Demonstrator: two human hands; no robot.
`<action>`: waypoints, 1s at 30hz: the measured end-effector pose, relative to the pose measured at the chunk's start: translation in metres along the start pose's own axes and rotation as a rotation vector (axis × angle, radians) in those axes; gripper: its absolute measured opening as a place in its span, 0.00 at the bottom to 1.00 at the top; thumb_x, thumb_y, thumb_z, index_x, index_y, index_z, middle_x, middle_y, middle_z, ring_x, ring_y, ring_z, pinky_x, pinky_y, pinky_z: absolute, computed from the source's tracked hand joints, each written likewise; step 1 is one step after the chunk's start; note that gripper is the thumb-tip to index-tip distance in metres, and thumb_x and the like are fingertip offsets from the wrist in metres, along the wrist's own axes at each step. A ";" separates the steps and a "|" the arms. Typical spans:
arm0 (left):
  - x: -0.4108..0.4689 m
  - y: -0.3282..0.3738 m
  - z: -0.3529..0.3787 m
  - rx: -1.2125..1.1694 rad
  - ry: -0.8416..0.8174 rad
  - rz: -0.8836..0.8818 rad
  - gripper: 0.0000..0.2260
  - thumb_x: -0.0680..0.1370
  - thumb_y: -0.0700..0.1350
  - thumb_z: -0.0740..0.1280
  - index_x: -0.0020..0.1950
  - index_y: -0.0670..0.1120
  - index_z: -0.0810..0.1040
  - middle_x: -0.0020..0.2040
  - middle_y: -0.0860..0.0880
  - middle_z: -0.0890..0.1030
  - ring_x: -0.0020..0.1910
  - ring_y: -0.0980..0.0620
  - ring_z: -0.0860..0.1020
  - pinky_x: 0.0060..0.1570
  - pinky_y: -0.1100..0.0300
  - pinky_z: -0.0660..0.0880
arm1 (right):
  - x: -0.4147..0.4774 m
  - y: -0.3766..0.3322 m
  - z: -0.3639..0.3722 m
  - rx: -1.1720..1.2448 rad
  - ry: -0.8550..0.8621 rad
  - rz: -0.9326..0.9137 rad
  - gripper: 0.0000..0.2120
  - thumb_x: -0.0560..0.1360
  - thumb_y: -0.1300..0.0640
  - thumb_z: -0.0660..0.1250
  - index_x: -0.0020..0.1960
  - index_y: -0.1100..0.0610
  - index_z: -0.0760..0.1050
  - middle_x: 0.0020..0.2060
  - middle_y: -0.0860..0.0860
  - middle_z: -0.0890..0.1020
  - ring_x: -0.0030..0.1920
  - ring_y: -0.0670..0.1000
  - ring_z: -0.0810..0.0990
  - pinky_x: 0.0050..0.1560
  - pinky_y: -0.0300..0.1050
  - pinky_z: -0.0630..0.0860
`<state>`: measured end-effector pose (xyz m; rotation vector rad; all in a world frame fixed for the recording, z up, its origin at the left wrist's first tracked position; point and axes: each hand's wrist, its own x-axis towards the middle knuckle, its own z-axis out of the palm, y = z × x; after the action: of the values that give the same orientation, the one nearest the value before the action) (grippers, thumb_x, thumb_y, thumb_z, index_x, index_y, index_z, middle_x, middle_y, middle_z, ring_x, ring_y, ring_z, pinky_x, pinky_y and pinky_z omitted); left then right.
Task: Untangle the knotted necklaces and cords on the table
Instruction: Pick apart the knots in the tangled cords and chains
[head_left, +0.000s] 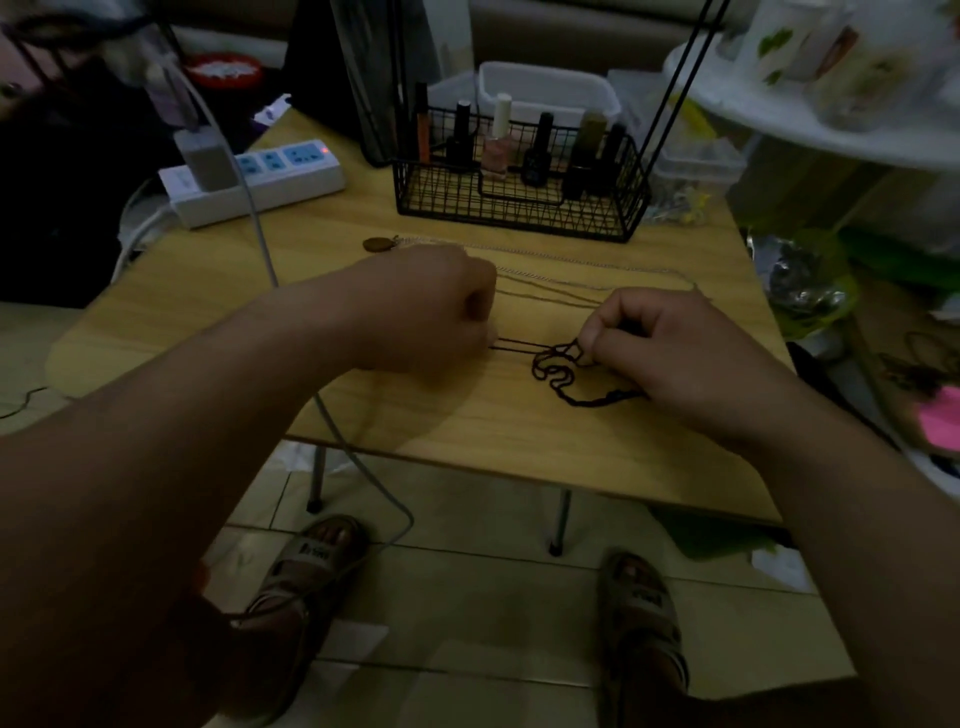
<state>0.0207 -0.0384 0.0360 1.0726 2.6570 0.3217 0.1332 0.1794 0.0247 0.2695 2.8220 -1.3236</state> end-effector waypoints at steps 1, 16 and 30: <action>0.000 0.002 0.002 -0.023 0.044 0.031 0.09 0.81 0.56 0.68 0.58 0.55 0.77 0.56 0.55 0.76 0.52 0.55 0.75 0.49 0.57 0.73 | 0.001 0.000 0.000 0.003 0.001 -0.007 0.05 0.80 0.51 0.70 0.46 0.49 0.83 0.40 0.43 0.84 0.35 0.36 0.77 0.42 0.41 0.71; 0.011 0.025 0.020 -0.427 0.111 0.146 0.03 0.81 0.51 0.71 0.48 0.54 0.82 0.42 0.58 0.81 0.42 0.64 0.78 0.38 0.68 0.70 | 0.004 -0.001 -0.005 0.138 0.024 -0.012 0.05 0.81 0.55 0.68 0.48 0.52 0.81 0.33 0.43 0.78 0.33 0.41 0.75 0.32 0.35 0.74; 0.005 0.032 0.015 -0.798 0.085 0.061 0.04 0.82 0.38 0.66 0.51 0.46 0.75 0.37 0.49 0.83 0.34 0.48 0.75 0.36 0.49 0.72 | -0.001 -0.011 -0.002 0.147 0.107 0.095 0.06 0.81 0.51 0.67 0.50 0.51 0.82 0.47 0.49 0.85 0.46 0.51 0.83 0.41 0.52 0.78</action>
<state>0.0433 -0.0107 0.0305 0.8630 2.1899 1.3152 0.1325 0.1742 0.0341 0.4840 2.7591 -1.5421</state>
